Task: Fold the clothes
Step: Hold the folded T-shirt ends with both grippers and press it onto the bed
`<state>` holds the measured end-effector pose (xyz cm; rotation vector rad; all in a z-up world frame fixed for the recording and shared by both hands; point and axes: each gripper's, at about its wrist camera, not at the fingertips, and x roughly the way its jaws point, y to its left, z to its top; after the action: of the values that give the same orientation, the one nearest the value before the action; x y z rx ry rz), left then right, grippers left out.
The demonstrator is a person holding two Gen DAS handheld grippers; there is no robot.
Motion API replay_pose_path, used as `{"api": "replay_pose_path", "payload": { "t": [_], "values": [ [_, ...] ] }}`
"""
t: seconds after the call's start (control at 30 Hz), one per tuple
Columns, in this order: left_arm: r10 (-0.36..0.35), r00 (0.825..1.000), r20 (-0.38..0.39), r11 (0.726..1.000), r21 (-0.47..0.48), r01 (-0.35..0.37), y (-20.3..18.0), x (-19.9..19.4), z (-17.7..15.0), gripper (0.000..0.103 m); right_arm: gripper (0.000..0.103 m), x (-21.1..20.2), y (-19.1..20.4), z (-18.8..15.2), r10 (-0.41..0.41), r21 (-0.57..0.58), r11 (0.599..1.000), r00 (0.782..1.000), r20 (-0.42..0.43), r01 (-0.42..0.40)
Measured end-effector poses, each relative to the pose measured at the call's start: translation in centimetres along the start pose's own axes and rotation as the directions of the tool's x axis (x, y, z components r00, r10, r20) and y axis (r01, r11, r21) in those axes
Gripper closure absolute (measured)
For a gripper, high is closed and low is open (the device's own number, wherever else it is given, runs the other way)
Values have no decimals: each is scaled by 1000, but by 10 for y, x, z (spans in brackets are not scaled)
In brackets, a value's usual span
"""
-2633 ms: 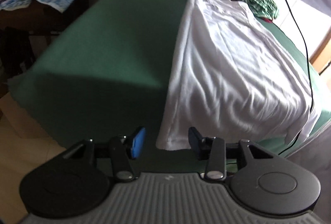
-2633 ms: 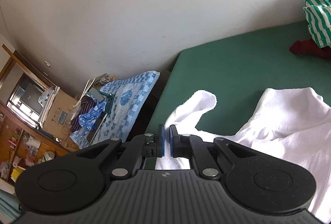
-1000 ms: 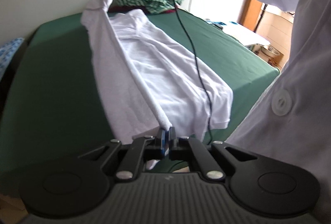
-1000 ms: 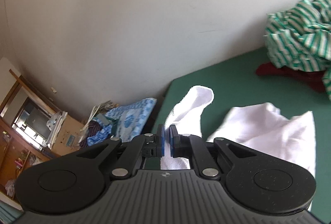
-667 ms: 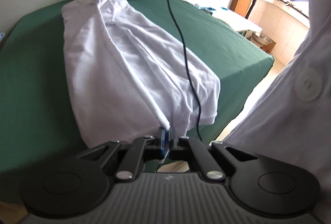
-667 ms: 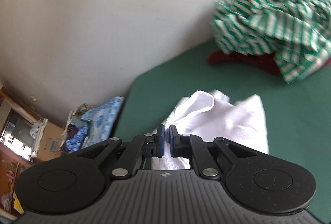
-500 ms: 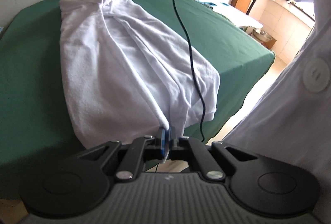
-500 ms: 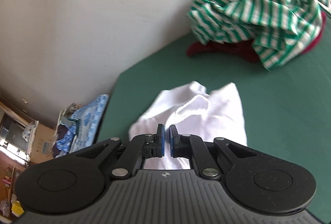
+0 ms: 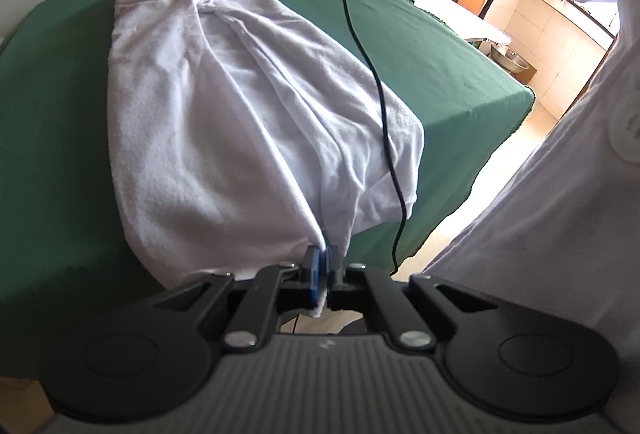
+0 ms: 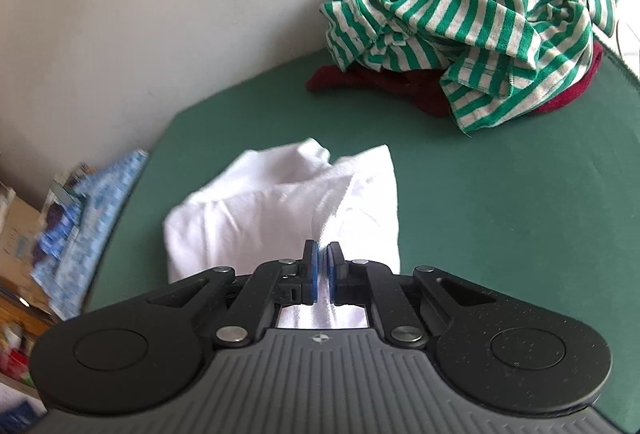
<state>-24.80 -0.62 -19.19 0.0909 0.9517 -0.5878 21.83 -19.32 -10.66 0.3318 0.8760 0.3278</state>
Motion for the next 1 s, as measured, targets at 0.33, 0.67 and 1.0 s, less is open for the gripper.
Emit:
{"api": "replay_pose_path", "payload": {
  "t": [0.33,0.67,1.0],
  "values": [
    [8,1000,-26,1000,-13,-8,0,-6,-2,103,76,-9,-8,-13,-73,-32,997,997,29,74],
    [57,997,45,998,37,-58,6,-40,24,96,88,7,-4,-35,-74,-161,986,989,-129,52],
    [6,1000,0,1000,-14,-6,21,14,26,74,68,16,52,8,128,-171,976,990,-63,-137]
  ]
}}
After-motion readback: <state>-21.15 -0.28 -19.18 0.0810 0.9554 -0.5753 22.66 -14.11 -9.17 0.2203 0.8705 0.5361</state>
